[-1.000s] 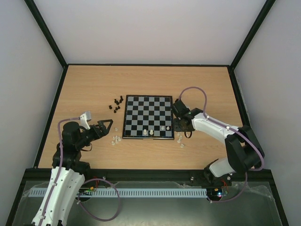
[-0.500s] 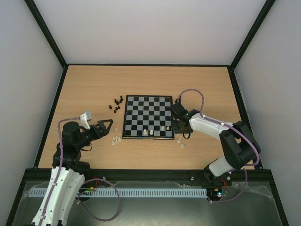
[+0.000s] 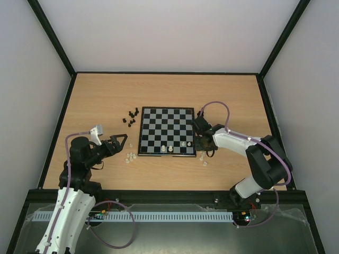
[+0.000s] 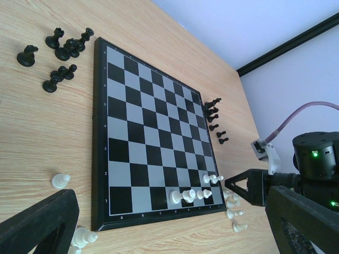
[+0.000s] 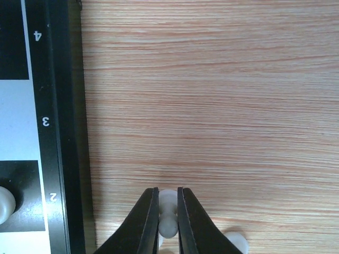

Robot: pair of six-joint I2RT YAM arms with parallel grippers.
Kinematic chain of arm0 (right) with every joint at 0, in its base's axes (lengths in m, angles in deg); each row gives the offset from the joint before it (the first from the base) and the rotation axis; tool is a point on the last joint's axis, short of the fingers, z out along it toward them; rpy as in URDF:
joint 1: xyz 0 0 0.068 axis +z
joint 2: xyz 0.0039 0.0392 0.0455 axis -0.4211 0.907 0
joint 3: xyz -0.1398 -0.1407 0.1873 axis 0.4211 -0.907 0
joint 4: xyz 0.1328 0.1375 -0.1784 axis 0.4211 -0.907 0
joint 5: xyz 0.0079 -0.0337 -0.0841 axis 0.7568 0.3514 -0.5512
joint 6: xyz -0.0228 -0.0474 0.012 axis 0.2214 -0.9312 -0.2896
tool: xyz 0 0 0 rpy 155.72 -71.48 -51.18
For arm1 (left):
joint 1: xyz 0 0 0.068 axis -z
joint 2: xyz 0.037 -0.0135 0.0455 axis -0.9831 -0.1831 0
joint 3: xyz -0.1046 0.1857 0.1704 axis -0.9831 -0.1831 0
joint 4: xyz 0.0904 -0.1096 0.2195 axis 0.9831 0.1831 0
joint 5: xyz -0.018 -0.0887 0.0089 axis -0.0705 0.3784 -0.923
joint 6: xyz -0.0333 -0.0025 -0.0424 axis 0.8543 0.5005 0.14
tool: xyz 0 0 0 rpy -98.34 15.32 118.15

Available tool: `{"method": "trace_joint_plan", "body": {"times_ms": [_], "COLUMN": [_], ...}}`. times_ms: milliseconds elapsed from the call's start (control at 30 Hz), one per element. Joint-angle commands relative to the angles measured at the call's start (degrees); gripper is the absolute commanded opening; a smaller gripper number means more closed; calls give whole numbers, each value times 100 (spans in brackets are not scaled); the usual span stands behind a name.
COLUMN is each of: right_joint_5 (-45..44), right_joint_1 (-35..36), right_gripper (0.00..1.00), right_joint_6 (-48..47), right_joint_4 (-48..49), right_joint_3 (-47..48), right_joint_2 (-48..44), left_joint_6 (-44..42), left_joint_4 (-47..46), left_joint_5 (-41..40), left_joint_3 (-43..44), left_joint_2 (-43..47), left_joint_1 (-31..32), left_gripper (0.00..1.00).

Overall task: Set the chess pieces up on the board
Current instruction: Pick up the chess piece at the center of the board, then place the chess piece on the chessboard.

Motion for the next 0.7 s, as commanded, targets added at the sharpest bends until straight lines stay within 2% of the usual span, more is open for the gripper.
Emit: {"method": "trace_joint_plan", "body": {"times_ms": [0, 400, 667], "right_joint_5": [-91, -76, -219], "right_joint_1": [-61, -20, 683], "right_gripper": [10, 4, 5], "right_joint_6": [22, -76, -38], "right_joint_4": [-148, -730, -1221], "right_joint_3": [-22, 600, 1457], "right_joint_2": [-40, -640, -604], "left_joint_6": [-50, -37, -6], "left_joint_4": [-43, -42, -42], "left_joint_5": [96, 72, 19], "left_joint_3": [-66, -54, -62], "left_joint_2": [13, 14, 18], "left_joint_1": [13, 13, 13], "left_gripper": [100, 100, 99]}}
